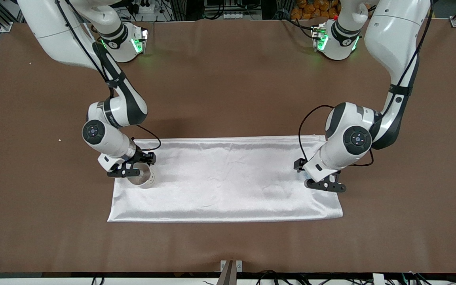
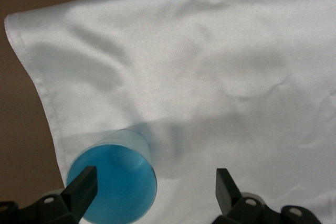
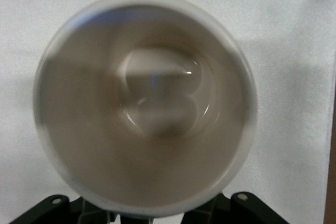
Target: Place blue cup into white mug on table
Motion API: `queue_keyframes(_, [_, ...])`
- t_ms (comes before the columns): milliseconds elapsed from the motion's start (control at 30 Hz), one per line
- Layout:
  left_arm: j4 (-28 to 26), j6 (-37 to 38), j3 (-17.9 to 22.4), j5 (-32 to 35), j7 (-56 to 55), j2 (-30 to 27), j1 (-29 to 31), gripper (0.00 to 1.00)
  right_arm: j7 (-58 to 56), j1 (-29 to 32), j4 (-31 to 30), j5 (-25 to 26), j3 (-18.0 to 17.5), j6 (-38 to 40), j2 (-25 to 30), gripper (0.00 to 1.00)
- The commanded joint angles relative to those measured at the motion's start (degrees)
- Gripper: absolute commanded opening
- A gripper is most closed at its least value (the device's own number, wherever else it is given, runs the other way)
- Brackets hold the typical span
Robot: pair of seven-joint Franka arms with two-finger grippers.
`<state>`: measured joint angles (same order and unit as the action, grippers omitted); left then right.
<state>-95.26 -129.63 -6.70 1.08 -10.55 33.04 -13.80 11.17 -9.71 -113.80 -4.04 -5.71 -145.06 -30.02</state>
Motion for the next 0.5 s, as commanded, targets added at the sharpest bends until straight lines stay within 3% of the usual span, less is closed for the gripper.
queue_keyframes(0, [-0.2,-0.4,-0.2,1.6,-2.2,0.9,-0.2,1.0,0.6,0.1,1.1,1.5,-0.2,-0.1,-1.1,0.0])
queue_keyframes(467, [-0.5,-0.4,-0.2,1.6,-2.0,3.2,-0.5,1.0,4.1,-0.9,1.1,1.1,-0.8,1.1,0.7,0.0])
